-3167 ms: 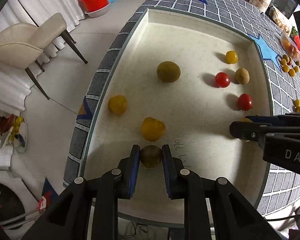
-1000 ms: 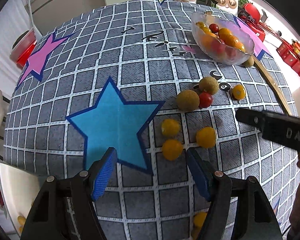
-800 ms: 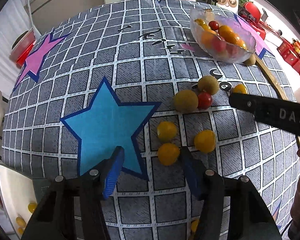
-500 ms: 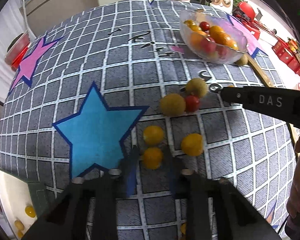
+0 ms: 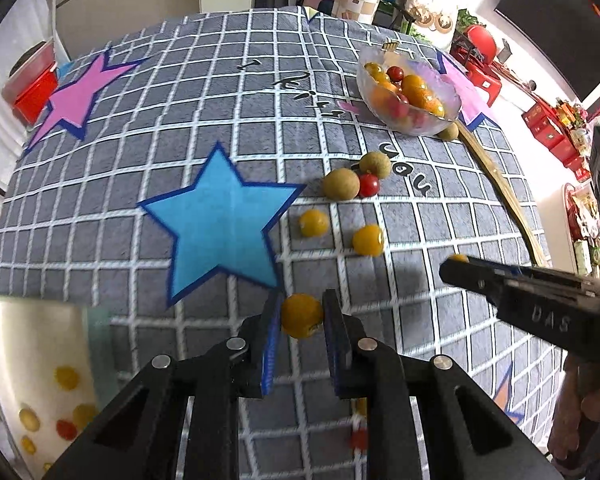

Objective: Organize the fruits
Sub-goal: 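Grasp a yellow tomato with the left tool while the right tool grasps another, then carry both yellow tomatoes into the white tray and open both tools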

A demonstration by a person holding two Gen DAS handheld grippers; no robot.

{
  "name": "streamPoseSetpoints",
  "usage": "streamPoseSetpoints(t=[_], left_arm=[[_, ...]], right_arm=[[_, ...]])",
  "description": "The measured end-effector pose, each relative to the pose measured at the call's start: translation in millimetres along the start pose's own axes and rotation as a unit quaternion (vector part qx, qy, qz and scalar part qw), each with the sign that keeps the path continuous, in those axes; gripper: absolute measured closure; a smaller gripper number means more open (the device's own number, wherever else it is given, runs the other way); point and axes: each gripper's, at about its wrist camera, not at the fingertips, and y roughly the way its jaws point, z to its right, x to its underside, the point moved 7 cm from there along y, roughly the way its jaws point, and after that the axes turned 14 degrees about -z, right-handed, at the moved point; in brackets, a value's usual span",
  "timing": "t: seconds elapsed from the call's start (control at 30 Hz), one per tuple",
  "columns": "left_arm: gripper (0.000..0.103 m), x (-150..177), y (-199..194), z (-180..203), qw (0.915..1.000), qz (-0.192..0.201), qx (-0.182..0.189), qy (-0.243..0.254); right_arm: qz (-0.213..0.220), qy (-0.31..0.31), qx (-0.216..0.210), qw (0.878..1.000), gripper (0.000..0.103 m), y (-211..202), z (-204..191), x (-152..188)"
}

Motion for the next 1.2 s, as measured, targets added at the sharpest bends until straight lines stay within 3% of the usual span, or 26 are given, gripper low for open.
streamPoseSetpoints(t=[0.33,0.63,0.97,1.2], left_arm=[[0.081,52.4,-30.1,-42.2,0.9997,0.002,-0.014,-0.019],[0.081,114.4,-53.3,-114.9,0.9954,0.007,-0.041,-0.087],[0.081,163.5,-45.6,-209.4,0.9812,-0.003,-0.084,-0.174],[0.081,171.1,-26.7,-236.1,0.9767,-0.012,-0.098,-0.190]], right_arm=[[-0.022,-0.022,-0.003,1.000,0.081,-6.1,-39.2,51.8],[-0.043,-0.082,-0.009,0.996,0.081,5.4,-116.0,81.0],[-0.057,-0.167,-0.021,0.984,0.081,29.4,-226.5,78.1],[-0.064,-0.204,-0.007,0.977,0.081,58.9,-281.2,59.4]])
